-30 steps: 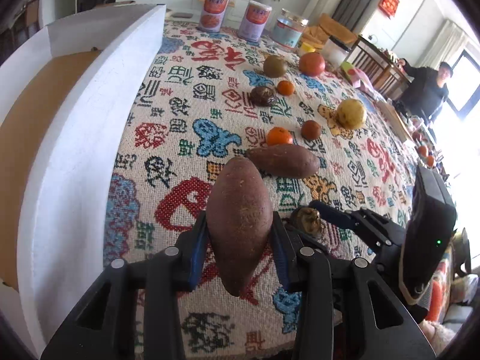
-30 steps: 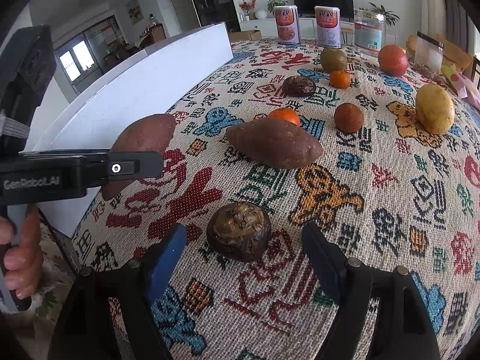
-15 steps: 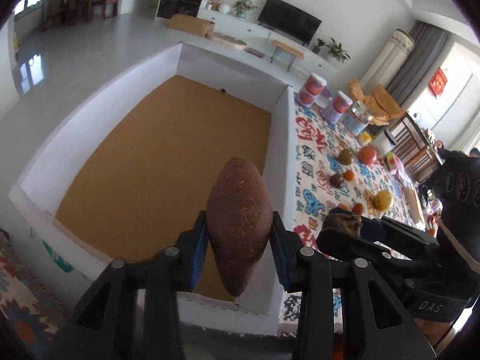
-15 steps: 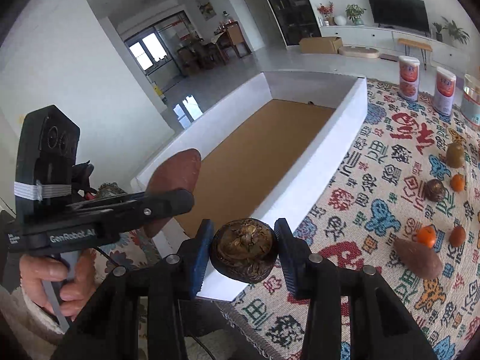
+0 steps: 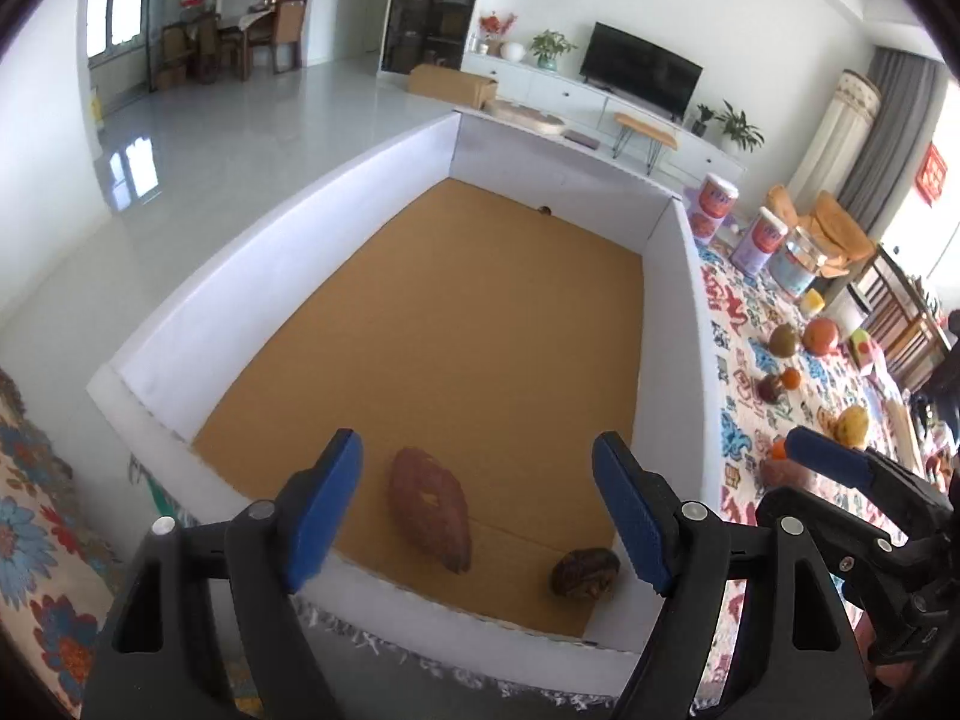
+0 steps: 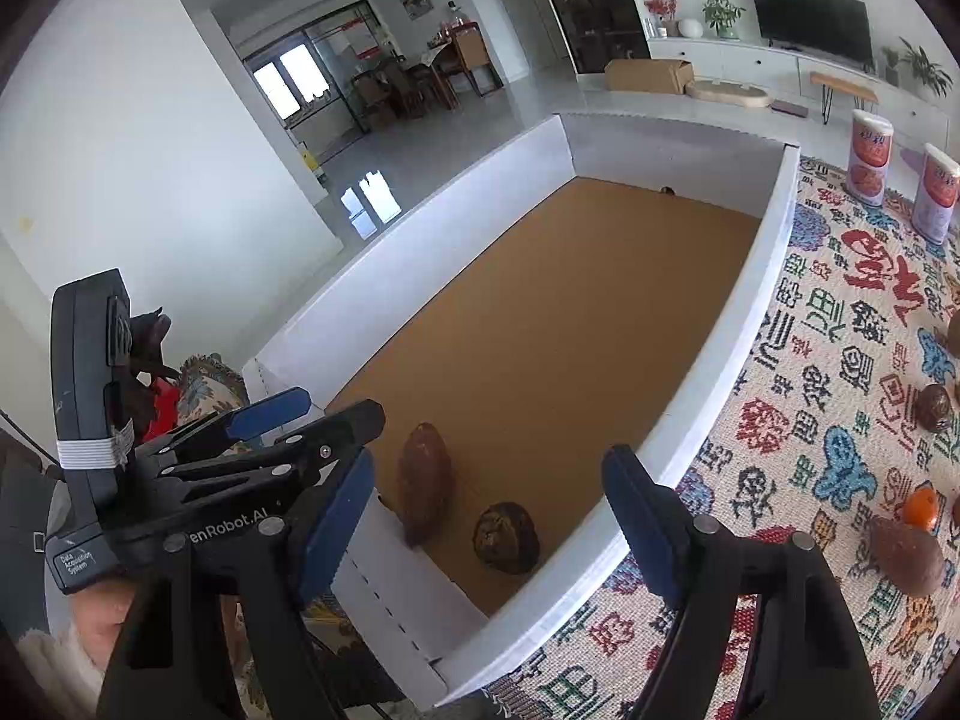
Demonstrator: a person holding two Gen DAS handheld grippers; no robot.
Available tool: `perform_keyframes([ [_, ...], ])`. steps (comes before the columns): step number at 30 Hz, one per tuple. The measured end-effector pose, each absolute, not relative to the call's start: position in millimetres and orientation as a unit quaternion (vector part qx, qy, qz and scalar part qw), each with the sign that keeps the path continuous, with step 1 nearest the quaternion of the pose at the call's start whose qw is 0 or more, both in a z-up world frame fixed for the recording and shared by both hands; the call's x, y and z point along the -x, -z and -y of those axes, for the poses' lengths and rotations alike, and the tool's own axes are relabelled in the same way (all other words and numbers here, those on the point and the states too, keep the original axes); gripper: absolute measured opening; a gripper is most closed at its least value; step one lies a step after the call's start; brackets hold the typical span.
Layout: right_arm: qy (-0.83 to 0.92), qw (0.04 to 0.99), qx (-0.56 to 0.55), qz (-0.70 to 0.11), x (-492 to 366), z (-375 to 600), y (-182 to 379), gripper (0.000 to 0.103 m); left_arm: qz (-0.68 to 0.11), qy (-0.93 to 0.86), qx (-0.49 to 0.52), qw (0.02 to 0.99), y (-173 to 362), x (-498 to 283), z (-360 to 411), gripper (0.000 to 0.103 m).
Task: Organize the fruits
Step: 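Carry both fruits over the white box and open both tools to drop them, then bring both tools back over the table toward the remaining fruit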
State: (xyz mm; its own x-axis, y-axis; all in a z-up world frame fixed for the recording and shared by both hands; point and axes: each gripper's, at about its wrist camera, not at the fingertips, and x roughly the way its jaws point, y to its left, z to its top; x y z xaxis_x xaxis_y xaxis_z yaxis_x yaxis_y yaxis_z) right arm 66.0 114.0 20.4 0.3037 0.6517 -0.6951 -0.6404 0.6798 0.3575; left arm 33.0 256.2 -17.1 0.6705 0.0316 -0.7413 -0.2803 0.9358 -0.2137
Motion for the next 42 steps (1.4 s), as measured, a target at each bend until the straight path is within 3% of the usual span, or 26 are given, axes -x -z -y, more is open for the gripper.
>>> perform_keyframes([
  [3,-0.355,0.848,0.003,-0.393,-50.3,-57.9,-22.6,0.096,-0.389,-0.021,0.137,0.911,7.6,-34.2,-216.8,0.081],
  [11,-0.111,0.917,0.049,-0.379,-29.2,120.2,35.5,0.097,-0.397,0.170,0.055,0.900,3.6,-32.7,-69.2,0.088],
  [18,0.028,0.902,-0.051,-0.428,-44.9,231.1,80.3,0.097,-0.428,0.171,0.012,0.888,57.8,-60.1,12.7,0.088],
  [26,0.058,0.891,-0.079,-0.443,-46.2,246.4,94.4,0.097,-0.463,0.104,-0.012,0.880,114.1,-91.4,7.9,0.088],
  [34,0.061,0.879,-0.090,-0.464,-53.6,252.3,105.6,0.097,-0.441,0.085,-0.042,0.892,128.9,-94.6,7.2,0.091],
  [39,0.058,0.878,-0.091,-0.467,-54.2,251.4,107.4,0.102,-0.438,0.083,-0.036,0.895,130.7,-99.6,4.7,0.096],
  [42,0.090,0.892,-0.092,-0.433,-47.4,257.0,96.0,0.102,-0.437,0.081,-0.039,0.895,130.5,-99.6,5.7,0.096],
])
